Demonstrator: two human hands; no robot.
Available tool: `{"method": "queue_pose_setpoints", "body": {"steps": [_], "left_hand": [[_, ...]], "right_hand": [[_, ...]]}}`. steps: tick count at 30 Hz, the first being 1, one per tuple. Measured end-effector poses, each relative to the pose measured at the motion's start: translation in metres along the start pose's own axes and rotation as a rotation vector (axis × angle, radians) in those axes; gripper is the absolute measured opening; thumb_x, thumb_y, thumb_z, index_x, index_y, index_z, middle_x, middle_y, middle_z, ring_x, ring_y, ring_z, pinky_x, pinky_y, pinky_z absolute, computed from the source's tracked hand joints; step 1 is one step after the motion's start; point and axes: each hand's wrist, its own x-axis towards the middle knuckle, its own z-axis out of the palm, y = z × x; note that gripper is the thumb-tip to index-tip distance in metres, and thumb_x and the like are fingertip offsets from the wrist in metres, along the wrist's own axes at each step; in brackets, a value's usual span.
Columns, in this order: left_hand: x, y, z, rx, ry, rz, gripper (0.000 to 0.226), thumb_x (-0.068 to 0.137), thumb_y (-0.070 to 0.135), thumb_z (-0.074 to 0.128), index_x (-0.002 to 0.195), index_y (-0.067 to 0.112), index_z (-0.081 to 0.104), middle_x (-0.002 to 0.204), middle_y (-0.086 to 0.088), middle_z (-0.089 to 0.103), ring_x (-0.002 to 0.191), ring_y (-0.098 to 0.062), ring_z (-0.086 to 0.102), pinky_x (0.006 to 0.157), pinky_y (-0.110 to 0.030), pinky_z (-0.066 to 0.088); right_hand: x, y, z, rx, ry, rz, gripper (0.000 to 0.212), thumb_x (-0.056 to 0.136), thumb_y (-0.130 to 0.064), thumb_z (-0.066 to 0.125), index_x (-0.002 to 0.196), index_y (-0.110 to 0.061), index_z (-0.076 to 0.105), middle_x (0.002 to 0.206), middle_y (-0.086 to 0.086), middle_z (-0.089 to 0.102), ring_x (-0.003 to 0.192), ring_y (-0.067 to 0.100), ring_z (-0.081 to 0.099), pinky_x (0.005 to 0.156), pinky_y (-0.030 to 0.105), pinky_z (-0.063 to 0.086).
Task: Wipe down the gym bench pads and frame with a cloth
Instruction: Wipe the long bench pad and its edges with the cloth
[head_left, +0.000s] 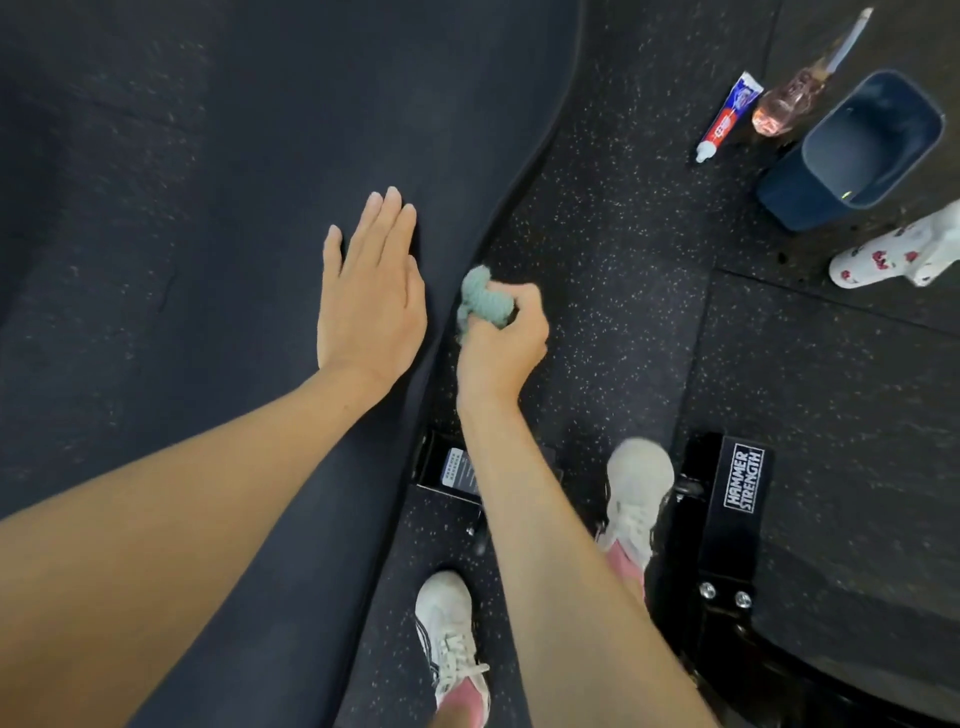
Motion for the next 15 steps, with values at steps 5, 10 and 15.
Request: {"method": "queue_pose_setpoints", "body": {"steps": [5, 10, 15], "left_hand": [[0.0, 0.003, 0.0, -0.033, 0.027, -0.03, 0.048, 0.102, 0.015, 0.025, 0.15, 0.008, 0.026, 0.158, -0.004, 0.02, 0.147, -0.016, 0.011, 0.12, -0.042, 0.007], [-0.002, 0.008, -0.001, 0.008, 0.035, -0.043, 0.049, 0.102, 0.014, 0.024, 0.15, 0.008, 0.024, 0.159, -0.005, 0.019, 0.147, -0.017, 0.011, 0.119, -0.041, 0.006], [-0.003, 0.01, 0.0, 0.018, 0.029, -0.068, 0.048, 0.102, 0.014, 0.024, 0.15, 0.009, 0.023, 0.159, -0.004, 0.018, 0.147, -0.016, 0.01, 0.119, -0.04, 0.006]], "right_hand": [[-0.04, 0.042, -0.031, -0.077, -0.133, 0.029, 0.029, 0.075, 0.017, 0.055, 0.074, -0.012, 0.056, 0.073, -0.006, 0.058, 0.067, 0.005, 0.051, 0.061, 0.025, 0.046], [-0.071, 0.057, -0.05, -0.043, -0.227, 0.116, 0.036, 0.072, 0.022, 0.051, 0.075, -0.015, 0.052, 0.078, -0.002, 0.056, 0.07, 0.002, 0.048, 0.064, 0.016, 0.04], [-0.068, 0.056, -0.047, 0.049, -0.186, 0.206, 0.036, 0.074, 0.02, 0.054, 0.074, -0.016, 0.054, 0.078, 0.0, 0.058, 0.069, 0.002, 0.048, 0.063, 0.013, 0.039]]}}
